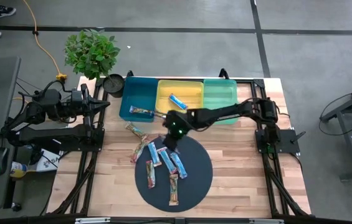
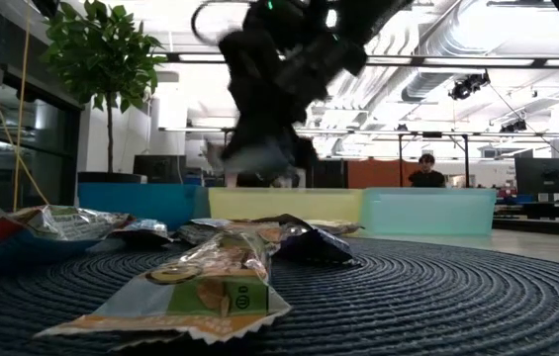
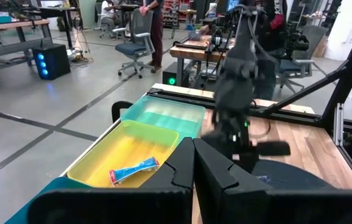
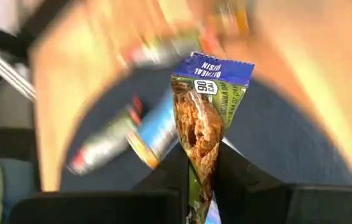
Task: Pick and place Granola Bars by type
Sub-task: Put the blue granola bar into the blue bin
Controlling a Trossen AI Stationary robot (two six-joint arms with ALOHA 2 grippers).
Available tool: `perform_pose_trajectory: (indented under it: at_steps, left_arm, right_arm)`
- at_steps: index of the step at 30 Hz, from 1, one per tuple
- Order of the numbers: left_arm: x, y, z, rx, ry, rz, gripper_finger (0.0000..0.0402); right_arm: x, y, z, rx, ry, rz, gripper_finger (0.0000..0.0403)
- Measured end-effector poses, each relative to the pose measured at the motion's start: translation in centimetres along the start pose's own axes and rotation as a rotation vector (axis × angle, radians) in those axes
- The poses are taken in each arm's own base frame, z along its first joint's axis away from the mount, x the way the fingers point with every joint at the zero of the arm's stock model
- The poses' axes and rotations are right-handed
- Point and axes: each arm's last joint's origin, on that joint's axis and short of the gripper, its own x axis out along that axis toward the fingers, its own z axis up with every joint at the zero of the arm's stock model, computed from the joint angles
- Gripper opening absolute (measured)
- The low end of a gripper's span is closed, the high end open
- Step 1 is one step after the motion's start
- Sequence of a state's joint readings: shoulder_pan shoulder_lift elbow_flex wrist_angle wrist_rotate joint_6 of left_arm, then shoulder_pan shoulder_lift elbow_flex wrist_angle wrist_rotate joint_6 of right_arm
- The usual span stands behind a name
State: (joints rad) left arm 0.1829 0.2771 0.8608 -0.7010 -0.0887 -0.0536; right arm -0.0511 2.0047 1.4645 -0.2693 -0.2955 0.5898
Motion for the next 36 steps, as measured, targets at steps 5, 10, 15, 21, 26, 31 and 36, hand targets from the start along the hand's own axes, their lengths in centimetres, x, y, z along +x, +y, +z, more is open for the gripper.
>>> perform_pose_trajectory:
  at_steps: [5, 10, 15, 21, 26, 31, 36]
  left_arm:
    - [0.0, 0.0, 0.0, 0.0, 0.0, 0.0, 0.0]
    - [0.0, 0.0, 0.0, 0.0, -0.001, 0.001, 0.0]
    - [0.0, 0.0, 0.0, 0.0, -0.002, 0.001, 0.0]
    - [0.0, 0.0, 0.0, 0.002, -0.003, 0.004, 0.0]
    - [0.0, 0.0, 0.0, 0.004, -0.003, 0.008, 0.0]
    - [0.0, 0.0, 0.0, 0.004, -0.003, 0.009, 0.0]
    - [0.0, 0.0, 0.0, 0.004, -0.003, 0.011, 0.0]
  right_arm:
    - [-2.5, 0.4, 4.3, -0.071, -0.18, -0.041, 0.0039]
    - [-5.8, -1.1, 9.2, -0.123, -0.398, -0.125, 0.0041]
    - [-7.0, -4.2, 13.2, -0.119, -0.539, -0.124, 0.004]
    - [-4.4, -7.7, 17.0, -0.147, -0.549, -0.062, 0.0043]
    - [-0.8, -8.9, 18.8, -0.196, -0.496, -0.018, 0.0043]
    - [1.3, -10.4, 17.5, -0.185, -0.393, -0.007, 0.0044]
    - [2.1, -9.9, 16.5, -0.294, -0.314, -0.003, 0.0051]
